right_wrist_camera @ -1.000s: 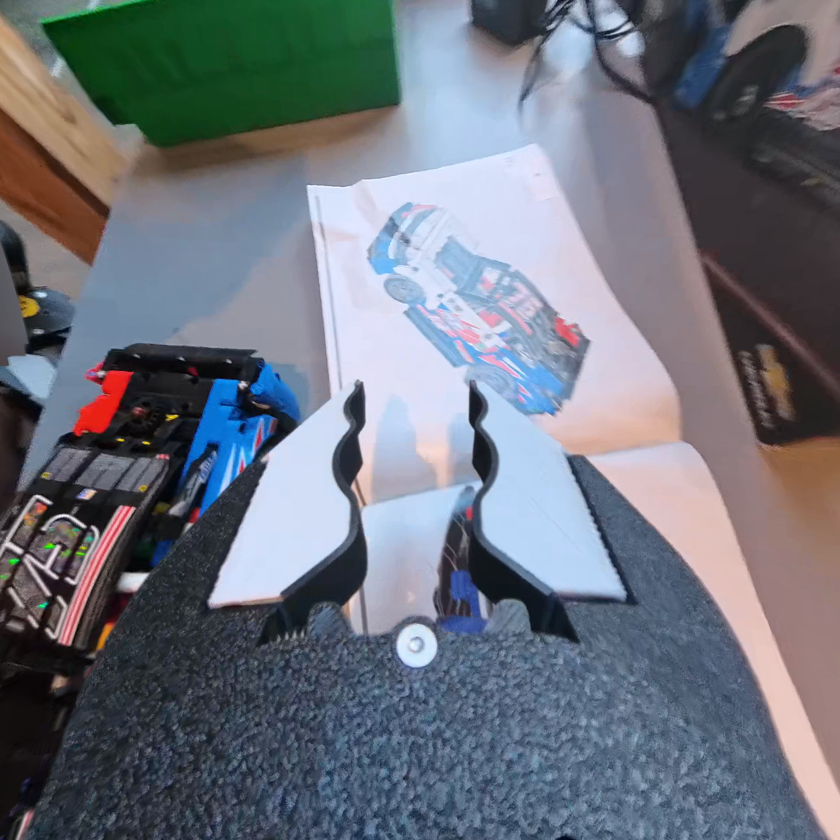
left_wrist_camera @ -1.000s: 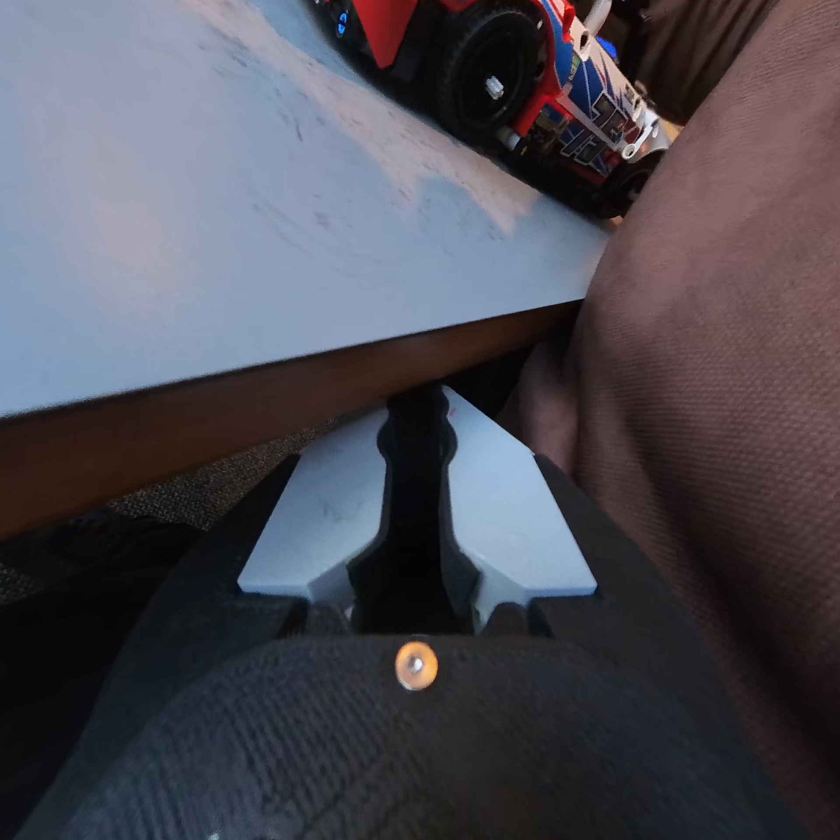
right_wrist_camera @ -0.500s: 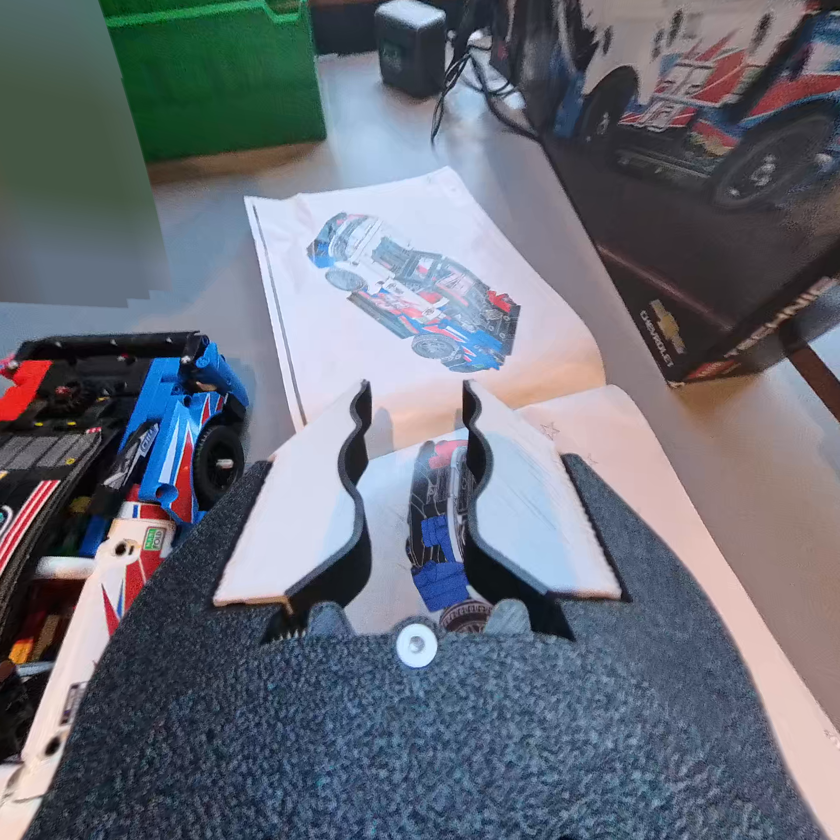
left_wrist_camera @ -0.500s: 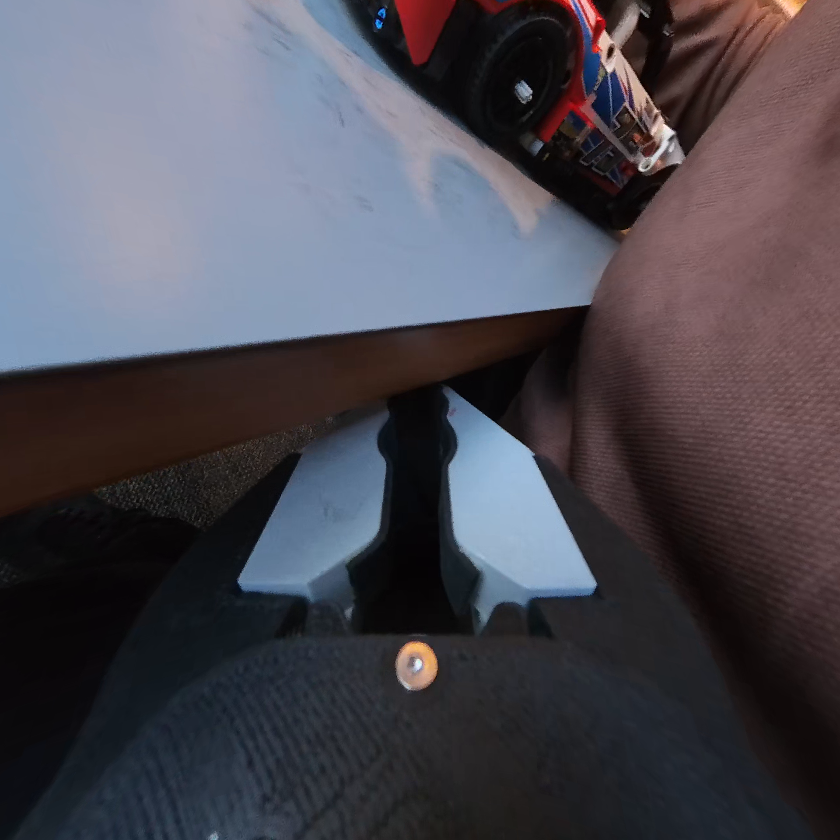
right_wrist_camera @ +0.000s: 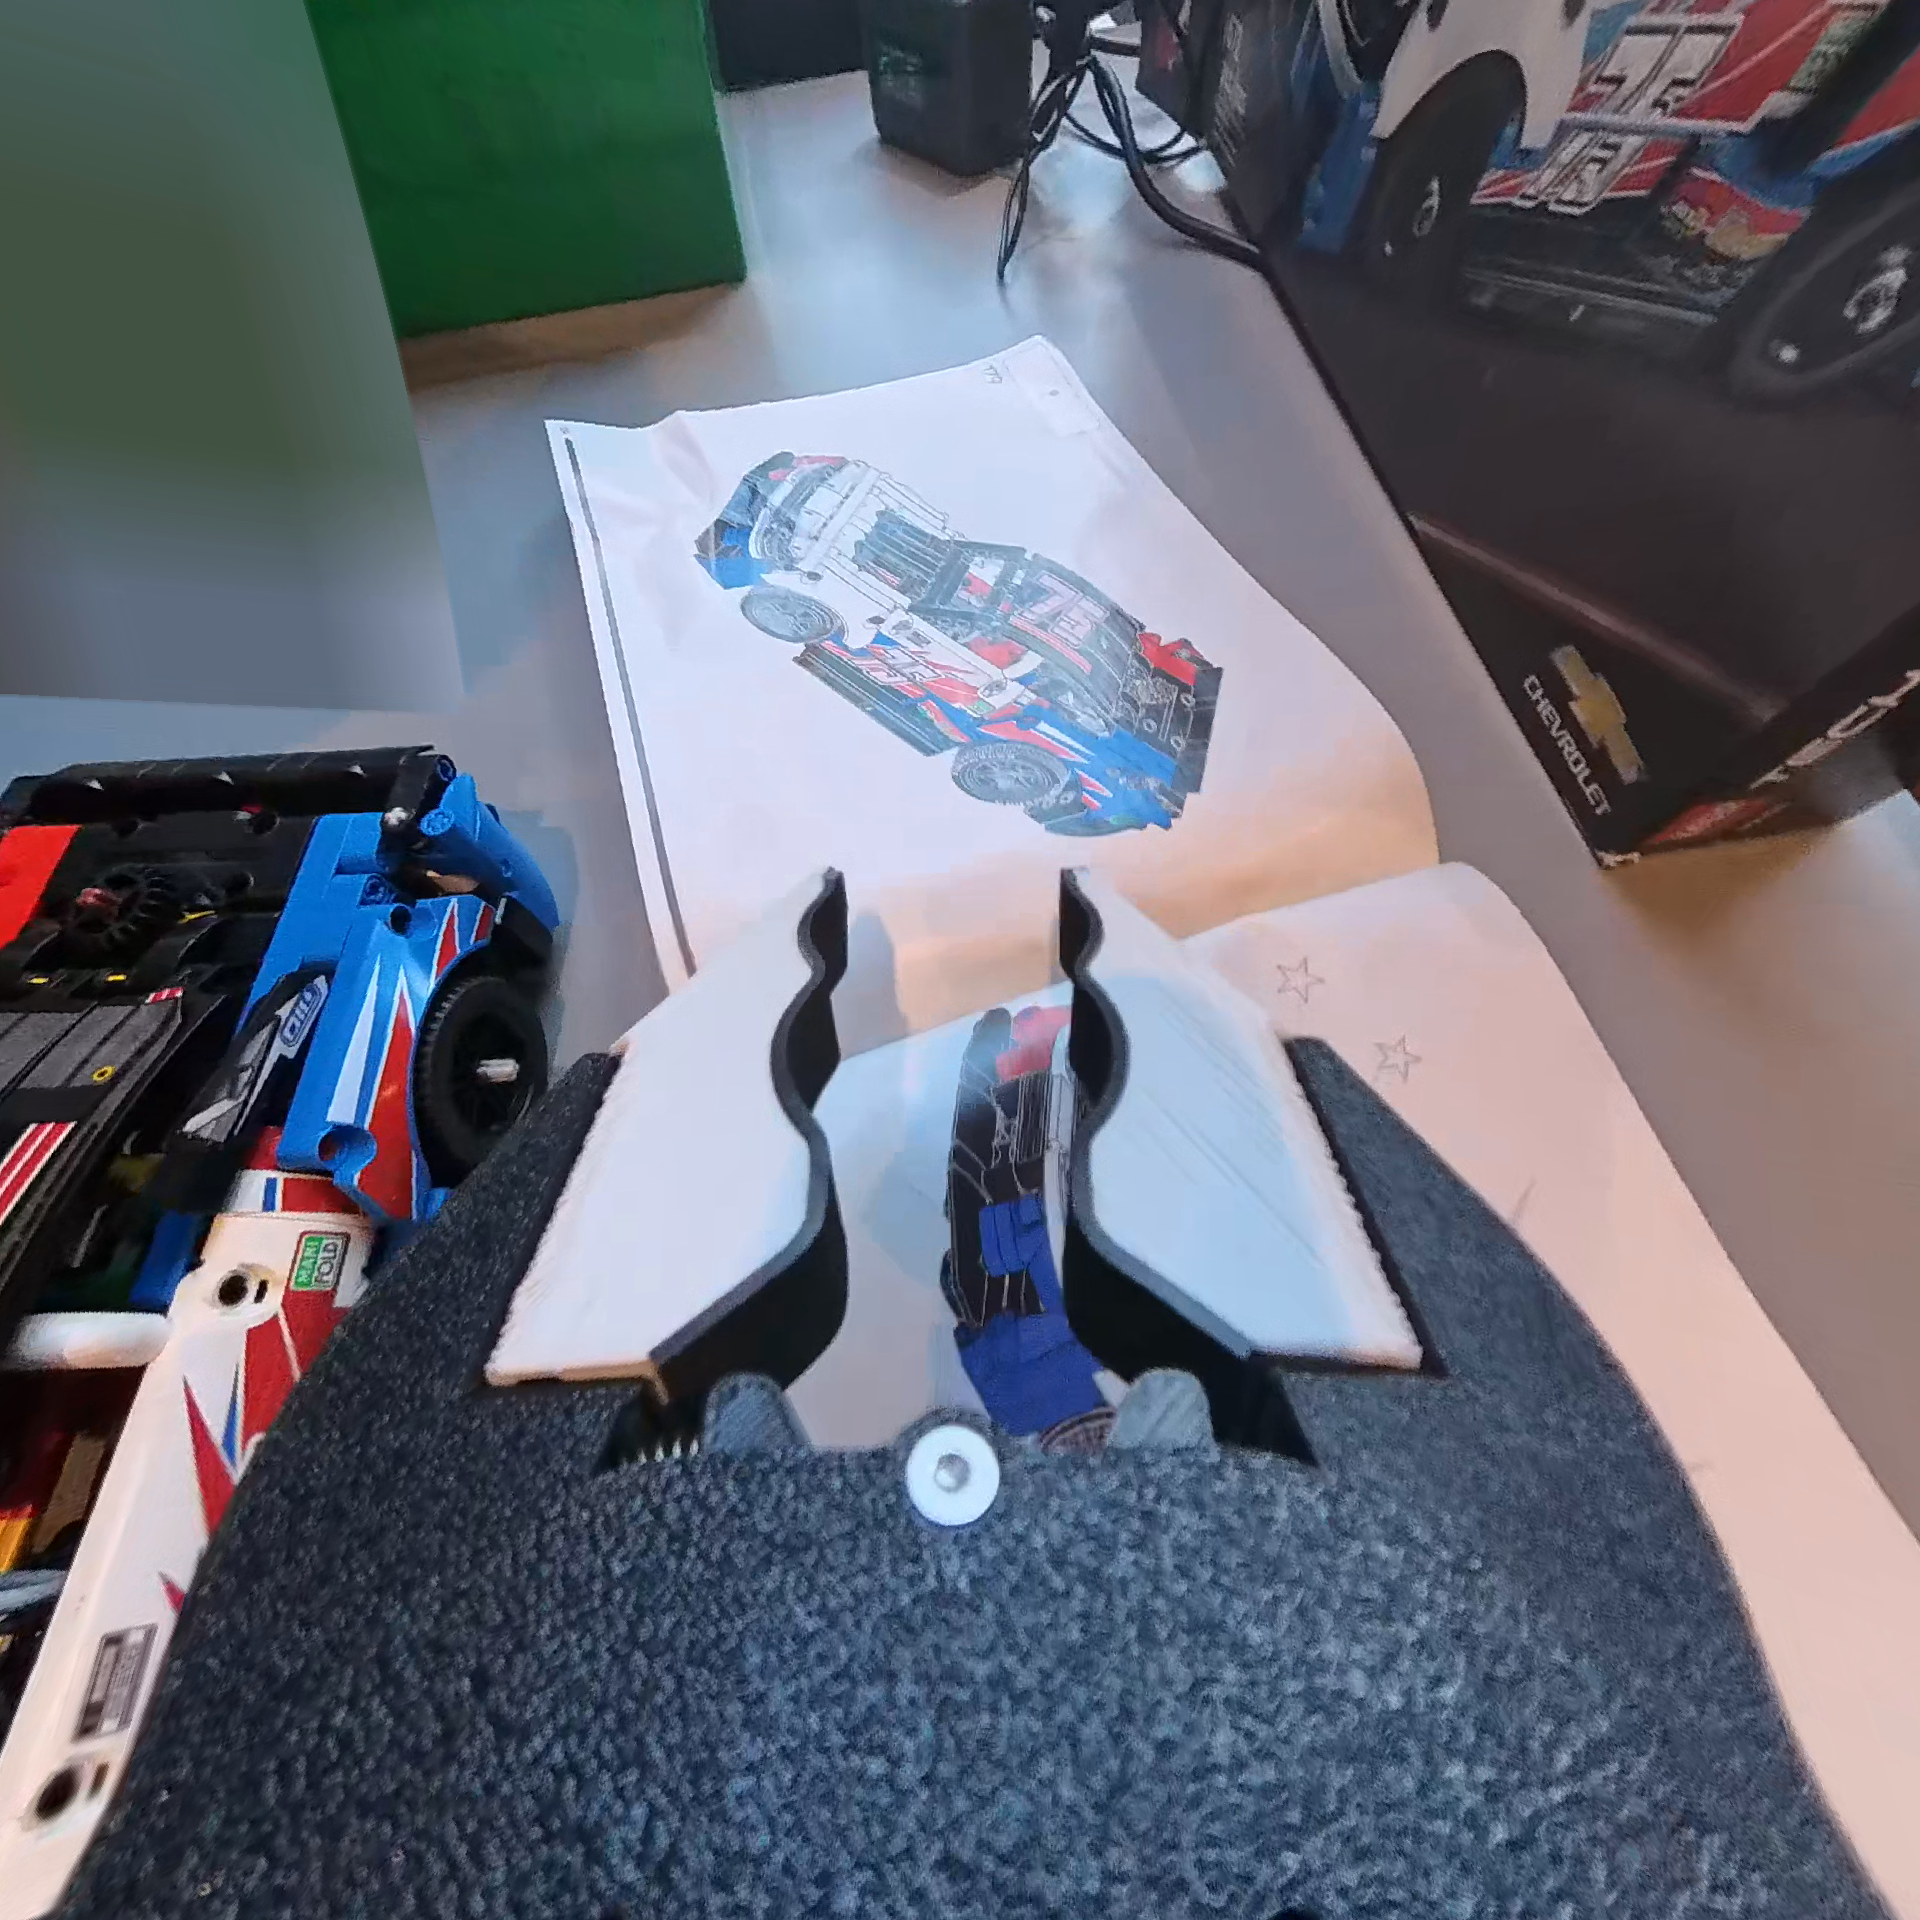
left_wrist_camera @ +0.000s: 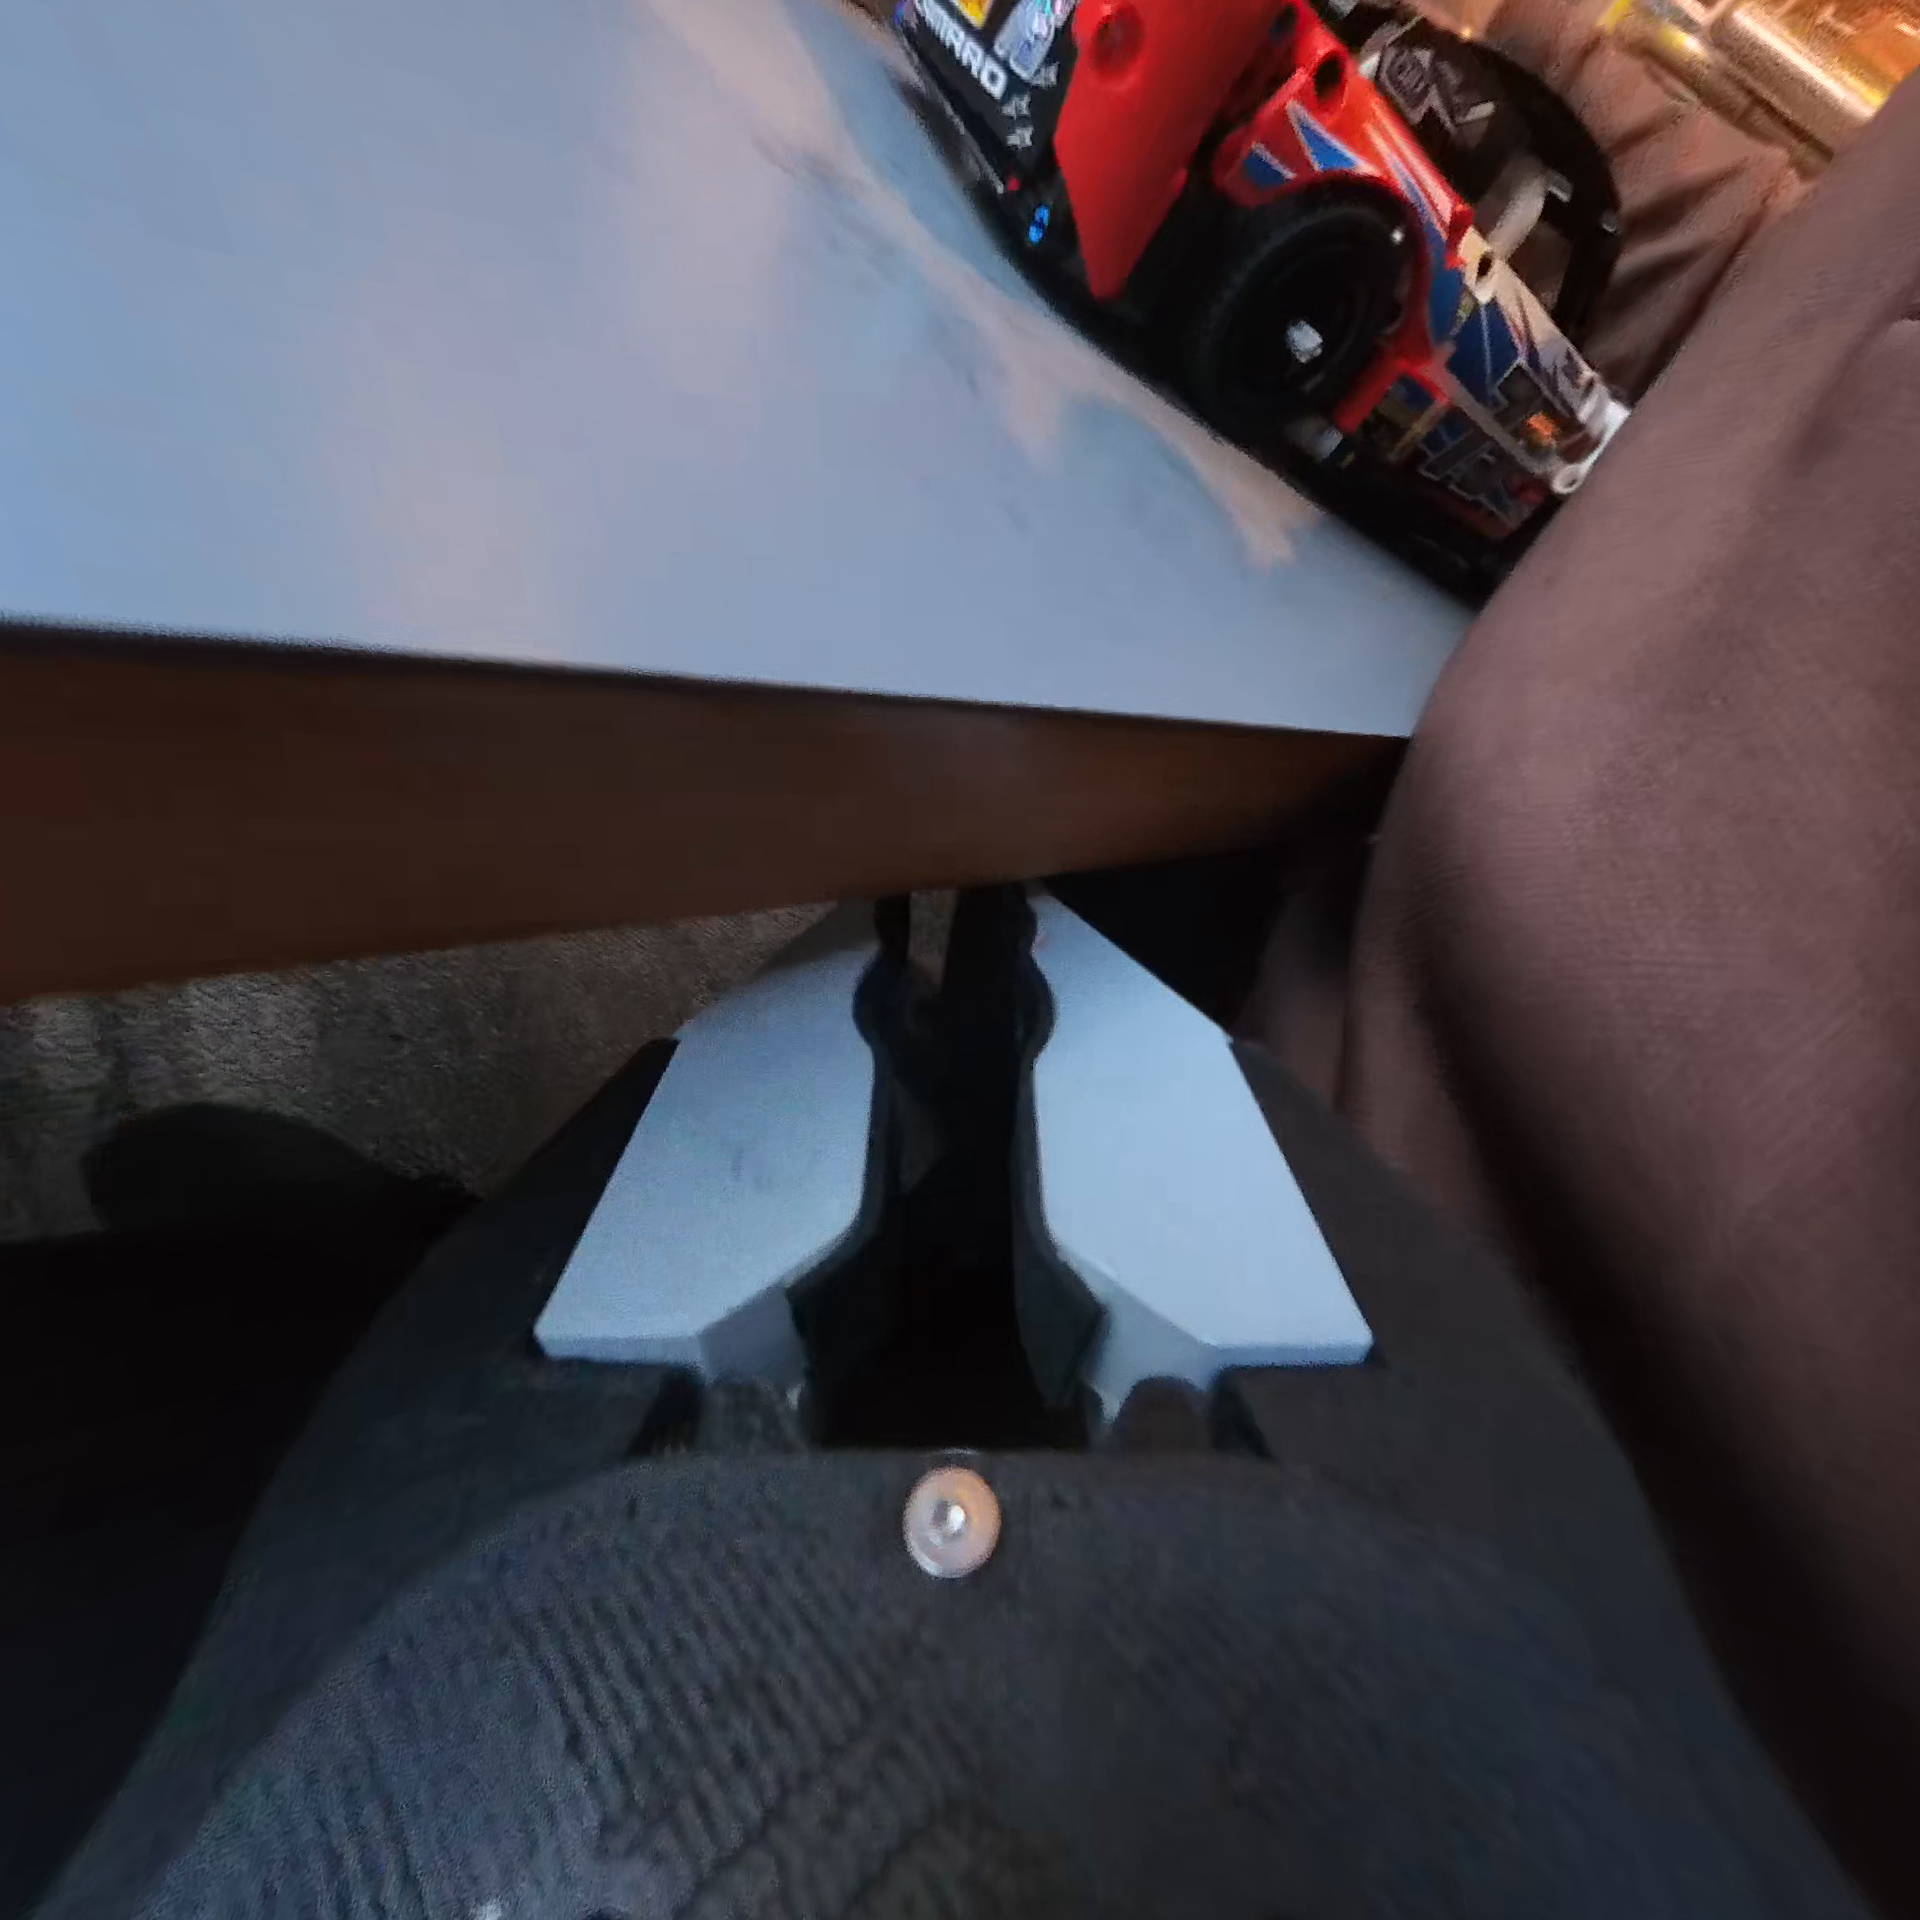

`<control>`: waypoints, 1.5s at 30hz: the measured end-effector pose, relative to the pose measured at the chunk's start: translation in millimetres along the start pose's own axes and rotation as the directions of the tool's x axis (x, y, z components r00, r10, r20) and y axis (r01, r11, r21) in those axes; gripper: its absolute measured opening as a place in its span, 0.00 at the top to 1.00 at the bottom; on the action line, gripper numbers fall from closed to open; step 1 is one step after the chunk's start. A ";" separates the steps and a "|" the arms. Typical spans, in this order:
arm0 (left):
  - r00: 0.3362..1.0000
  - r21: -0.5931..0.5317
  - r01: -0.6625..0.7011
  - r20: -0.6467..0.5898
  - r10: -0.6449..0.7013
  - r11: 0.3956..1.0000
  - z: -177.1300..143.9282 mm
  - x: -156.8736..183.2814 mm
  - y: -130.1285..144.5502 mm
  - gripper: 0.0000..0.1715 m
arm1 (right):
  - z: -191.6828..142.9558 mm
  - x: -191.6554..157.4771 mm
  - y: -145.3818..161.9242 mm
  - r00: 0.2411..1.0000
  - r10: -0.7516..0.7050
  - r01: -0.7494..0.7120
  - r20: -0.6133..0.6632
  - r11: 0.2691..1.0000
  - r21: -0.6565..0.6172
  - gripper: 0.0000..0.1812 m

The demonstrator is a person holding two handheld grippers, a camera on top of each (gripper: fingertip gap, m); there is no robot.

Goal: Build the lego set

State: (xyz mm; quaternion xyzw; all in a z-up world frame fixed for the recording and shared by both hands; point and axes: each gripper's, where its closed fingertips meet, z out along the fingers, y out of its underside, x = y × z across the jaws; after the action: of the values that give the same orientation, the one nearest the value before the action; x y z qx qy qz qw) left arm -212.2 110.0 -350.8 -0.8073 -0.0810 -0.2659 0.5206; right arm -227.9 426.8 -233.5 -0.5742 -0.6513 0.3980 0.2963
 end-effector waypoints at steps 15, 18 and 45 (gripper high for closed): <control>0.943 -0.290 -0.322 -0.181 0.278 0.901 -69.1 23.2 9.7 1.00 | -65.0 -4.7 2.3 0.973 0.049 -0.045 -0.227 0.999 0.027 0.77; 0.911 -0.281 -0.403 -0.215 0.352 0.871 -92.7 18.1 -8.0 1.00 | -86.4 -7.9 7.2 0.948 0.083 -0.066 -0.309 0.996 0.066 0.77; 0.837 0.036 -0.494 -0.249 0.487 0.869 -19.3 -8.3 -169.3 0.98 | -134.3 9.2 65.3 0.844 0.258 -0.216 -0.470 0.966 0.143 0.79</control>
State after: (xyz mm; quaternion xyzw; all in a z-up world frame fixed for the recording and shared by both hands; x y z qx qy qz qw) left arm -294.9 169.4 -213.9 -0.7686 0.1986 -0.2245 0.5652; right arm -82.8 461.4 -222.1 -0.7184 -0.4630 0.3022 0.4222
